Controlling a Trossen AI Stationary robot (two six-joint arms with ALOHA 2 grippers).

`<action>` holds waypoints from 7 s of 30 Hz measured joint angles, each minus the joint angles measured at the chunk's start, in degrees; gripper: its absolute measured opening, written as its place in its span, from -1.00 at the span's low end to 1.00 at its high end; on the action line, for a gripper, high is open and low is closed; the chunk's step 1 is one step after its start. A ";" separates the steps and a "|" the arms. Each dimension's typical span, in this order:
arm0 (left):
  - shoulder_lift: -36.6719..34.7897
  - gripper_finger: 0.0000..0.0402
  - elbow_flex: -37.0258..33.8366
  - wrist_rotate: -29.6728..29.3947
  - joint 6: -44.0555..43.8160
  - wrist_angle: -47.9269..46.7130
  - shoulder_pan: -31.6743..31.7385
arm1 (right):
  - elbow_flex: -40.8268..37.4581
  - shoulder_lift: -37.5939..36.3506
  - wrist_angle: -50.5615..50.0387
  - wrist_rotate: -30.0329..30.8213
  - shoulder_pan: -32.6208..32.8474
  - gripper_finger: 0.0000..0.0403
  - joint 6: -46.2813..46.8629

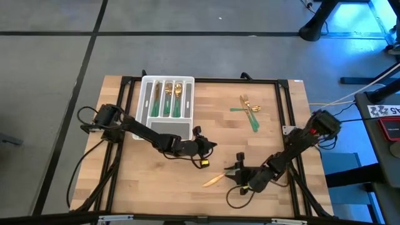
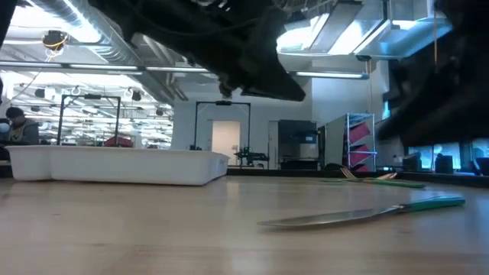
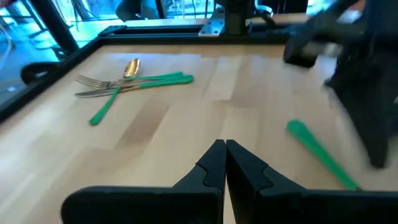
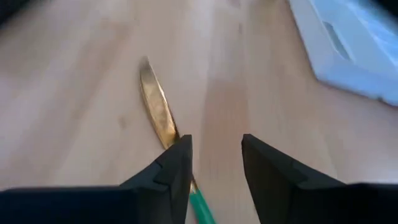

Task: Sort silverware
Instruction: Put the green knife into the white cutlery tray

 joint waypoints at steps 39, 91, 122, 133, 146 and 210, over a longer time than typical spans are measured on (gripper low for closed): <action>-0.37 -0.99 -0.81 2.65 -9.42 -6.14 -2.97 | -20.99 17.50 48.86 -16.08 -10.19 -0.79 13.30; 14.10 0.20 -0.57 6.04 -5.83 1.22 -0.44 | -19.49 14.58 55.29 -18.03 -18.51 -0.66 5.72; 14.49 0.20 -0.70 -0.82 1.93 4.25 -2.79 | -16.59 10.93 33.14 -14.87 -16.27 -0.86 6.95; 14.03 0.13 -0.57 11.00 -3.73 -0.68 0.55 | -16.76 3.41 31.60 -17.46 -16.19 -0.90 3.90; 14.14 -0.78 -0.57 14.61 -4.86 -1.05 0.66 | -16.51 -4.46 19.30 -18.53 -16.22 -0.18 5.22; -5.50 0.06 -15.74 -15.04 5.90 29.03 -16.98 | -10.28 -1.03 66.47 -14.89 -13.72 -0.94 -23.21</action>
